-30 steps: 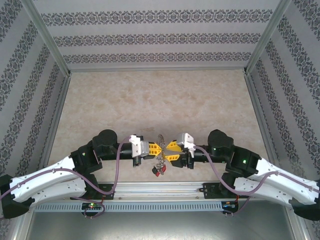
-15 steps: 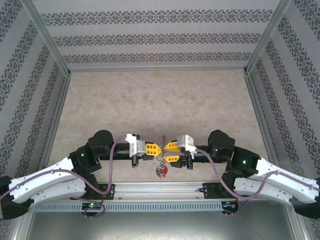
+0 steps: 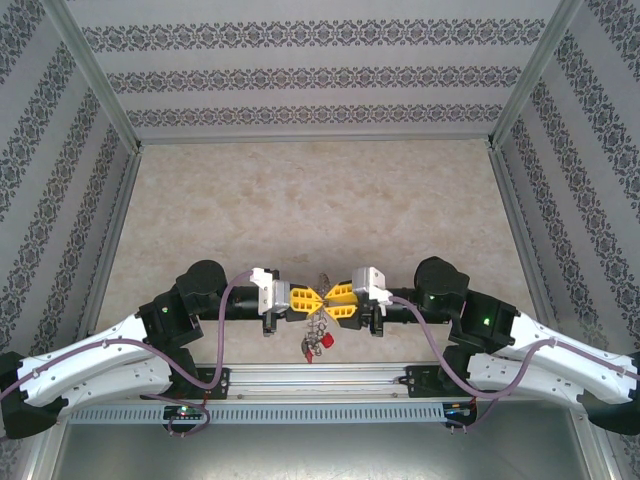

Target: Put the keys on the keyring

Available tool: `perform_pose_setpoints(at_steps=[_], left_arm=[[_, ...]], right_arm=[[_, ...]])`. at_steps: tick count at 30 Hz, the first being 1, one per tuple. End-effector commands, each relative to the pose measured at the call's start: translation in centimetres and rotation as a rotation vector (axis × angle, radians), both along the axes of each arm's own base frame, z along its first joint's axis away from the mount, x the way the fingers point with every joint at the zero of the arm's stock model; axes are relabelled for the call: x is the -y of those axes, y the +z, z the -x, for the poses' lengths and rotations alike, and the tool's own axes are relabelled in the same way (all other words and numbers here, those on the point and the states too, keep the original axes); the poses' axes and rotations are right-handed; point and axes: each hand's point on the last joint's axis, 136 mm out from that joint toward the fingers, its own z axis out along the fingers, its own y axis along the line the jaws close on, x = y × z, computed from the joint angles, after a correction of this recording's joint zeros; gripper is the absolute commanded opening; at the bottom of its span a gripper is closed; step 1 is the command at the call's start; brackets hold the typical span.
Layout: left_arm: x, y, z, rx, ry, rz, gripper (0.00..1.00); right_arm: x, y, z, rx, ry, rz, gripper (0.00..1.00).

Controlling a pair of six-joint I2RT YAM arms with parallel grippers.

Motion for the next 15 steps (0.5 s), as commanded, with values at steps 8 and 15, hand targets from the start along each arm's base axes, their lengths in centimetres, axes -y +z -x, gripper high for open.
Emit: perform_pose_setpoints(at_steps=[8,15], left_arm=[[-0.34,2.68,0.44,0.037,-0.020,0.087,0.00],[-0.11,2.68,0.30,0.032,-0.020,0.079,0.00]], right_arm=[[0.18,2.16,0.82,0.045,0.034,-0.067,0.13],[0.32,2.21,0.87,0.063,0.034,-0.072,0.00]])
